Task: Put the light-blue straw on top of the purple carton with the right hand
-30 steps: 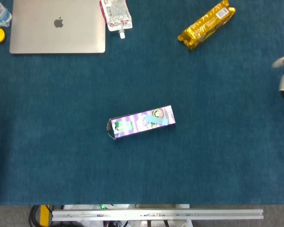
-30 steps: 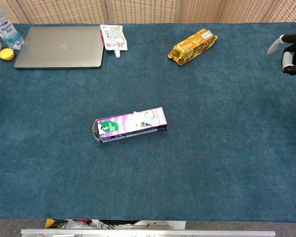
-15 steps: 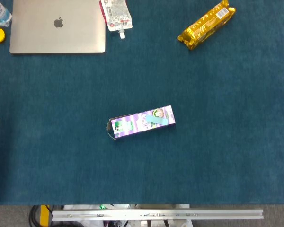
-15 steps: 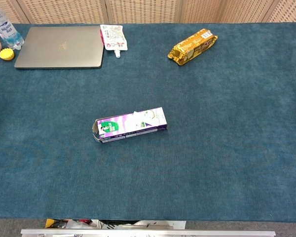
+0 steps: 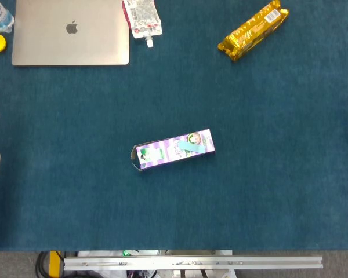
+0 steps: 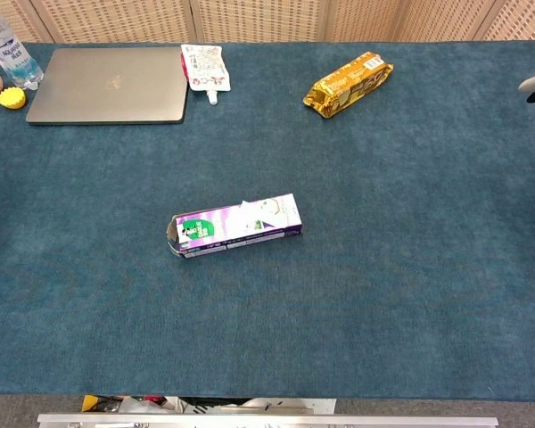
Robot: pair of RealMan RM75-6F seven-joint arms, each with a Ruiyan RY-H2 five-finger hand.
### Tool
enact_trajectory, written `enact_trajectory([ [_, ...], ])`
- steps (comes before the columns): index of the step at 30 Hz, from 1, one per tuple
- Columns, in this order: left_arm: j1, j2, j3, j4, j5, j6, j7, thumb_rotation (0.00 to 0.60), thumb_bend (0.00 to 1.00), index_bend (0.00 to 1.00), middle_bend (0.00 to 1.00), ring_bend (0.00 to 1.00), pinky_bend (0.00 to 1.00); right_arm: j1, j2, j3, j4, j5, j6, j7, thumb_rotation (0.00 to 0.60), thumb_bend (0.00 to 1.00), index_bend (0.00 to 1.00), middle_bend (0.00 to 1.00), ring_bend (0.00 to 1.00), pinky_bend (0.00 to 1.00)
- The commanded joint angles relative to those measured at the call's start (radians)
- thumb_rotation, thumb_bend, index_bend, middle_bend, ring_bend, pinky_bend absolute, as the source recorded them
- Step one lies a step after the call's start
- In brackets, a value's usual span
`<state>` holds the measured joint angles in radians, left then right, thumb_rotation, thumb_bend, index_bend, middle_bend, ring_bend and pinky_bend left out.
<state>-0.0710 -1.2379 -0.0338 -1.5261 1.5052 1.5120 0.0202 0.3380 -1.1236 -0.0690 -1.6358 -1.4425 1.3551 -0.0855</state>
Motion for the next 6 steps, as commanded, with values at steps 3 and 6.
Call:
enact_trajectory([
  [3,0.0,0.005,-0.003,0.002,-0.005,-0.002,-0.007,0.6,0.26,0.21,0.14,0.15,0.15,-0.019,-0.01,0.011,0.019,-0.031,0.016,0.012,0.481,0.53,0.2,0.26,0.12,0.11],
  [6,-0.001,0.009,-0.003,0.006,-0.008,-0.006,-0.013,0.6,0.26,0.21,0.14,0.15,0.15,-0.033,-0.014,0.02,0.014,-0.036,0.032,-0.01,0.482,0.53,0.2,0.26,0.12,0.11],
])
